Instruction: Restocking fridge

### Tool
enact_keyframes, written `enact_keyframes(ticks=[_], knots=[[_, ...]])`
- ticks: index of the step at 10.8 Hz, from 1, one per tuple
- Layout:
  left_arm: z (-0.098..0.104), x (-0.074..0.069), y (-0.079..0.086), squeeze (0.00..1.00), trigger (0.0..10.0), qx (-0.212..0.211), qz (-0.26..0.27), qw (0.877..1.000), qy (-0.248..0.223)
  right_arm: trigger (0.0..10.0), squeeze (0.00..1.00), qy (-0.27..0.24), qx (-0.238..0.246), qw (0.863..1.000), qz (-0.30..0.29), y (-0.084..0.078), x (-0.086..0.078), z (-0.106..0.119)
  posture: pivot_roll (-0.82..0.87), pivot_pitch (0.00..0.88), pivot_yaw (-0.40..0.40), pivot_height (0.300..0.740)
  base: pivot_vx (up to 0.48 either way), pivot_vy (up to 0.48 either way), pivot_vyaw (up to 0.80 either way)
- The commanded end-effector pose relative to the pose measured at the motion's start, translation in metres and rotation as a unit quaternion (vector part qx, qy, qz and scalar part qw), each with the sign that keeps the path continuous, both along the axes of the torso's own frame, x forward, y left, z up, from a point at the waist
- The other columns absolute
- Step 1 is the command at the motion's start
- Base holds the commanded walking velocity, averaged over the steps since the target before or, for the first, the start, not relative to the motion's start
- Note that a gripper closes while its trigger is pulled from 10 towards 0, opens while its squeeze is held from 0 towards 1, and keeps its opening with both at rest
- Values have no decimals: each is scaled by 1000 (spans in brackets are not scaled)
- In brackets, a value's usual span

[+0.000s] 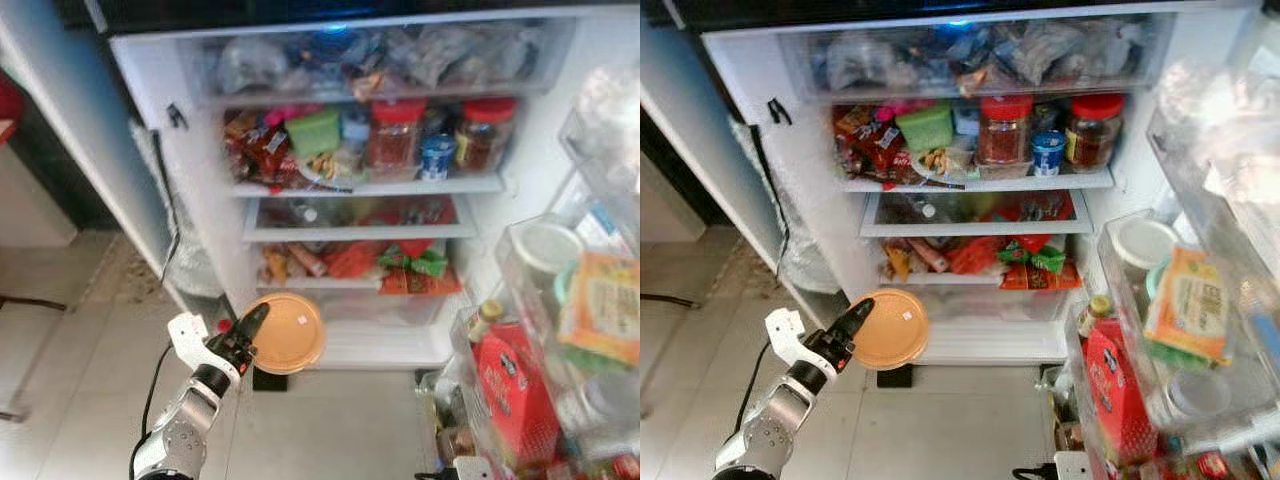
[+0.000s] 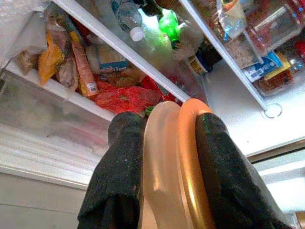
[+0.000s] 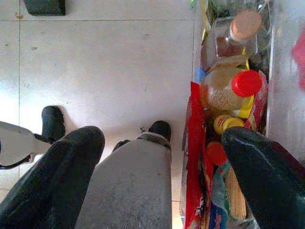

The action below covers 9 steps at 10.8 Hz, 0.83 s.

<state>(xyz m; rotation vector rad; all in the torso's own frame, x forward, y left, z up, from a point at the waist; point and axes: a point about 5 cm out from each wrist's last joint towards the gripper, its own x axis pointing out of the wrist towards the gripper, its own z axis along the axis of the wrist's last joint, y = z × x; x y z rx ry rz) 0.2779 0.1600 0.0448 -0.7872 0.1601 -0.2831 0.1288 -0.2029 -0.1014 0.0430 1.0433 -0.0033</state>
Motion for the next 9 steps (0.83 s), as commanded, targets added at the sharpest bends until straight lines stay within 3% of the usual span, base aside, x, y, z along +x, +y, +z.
enact_keyframes(ticks=[1,9], knots=[[1,0,2,0,10000,0,5,1000,-4,10000,0,6,6,1000,-5,2,-3,-2,40,72,53,740,262,0,0],[2,1,2,0,10000,2,-3,1000,-4,10000,0,-4,16,1000,-17,4,-2,-1,40,83,59,740,277,0,0]])
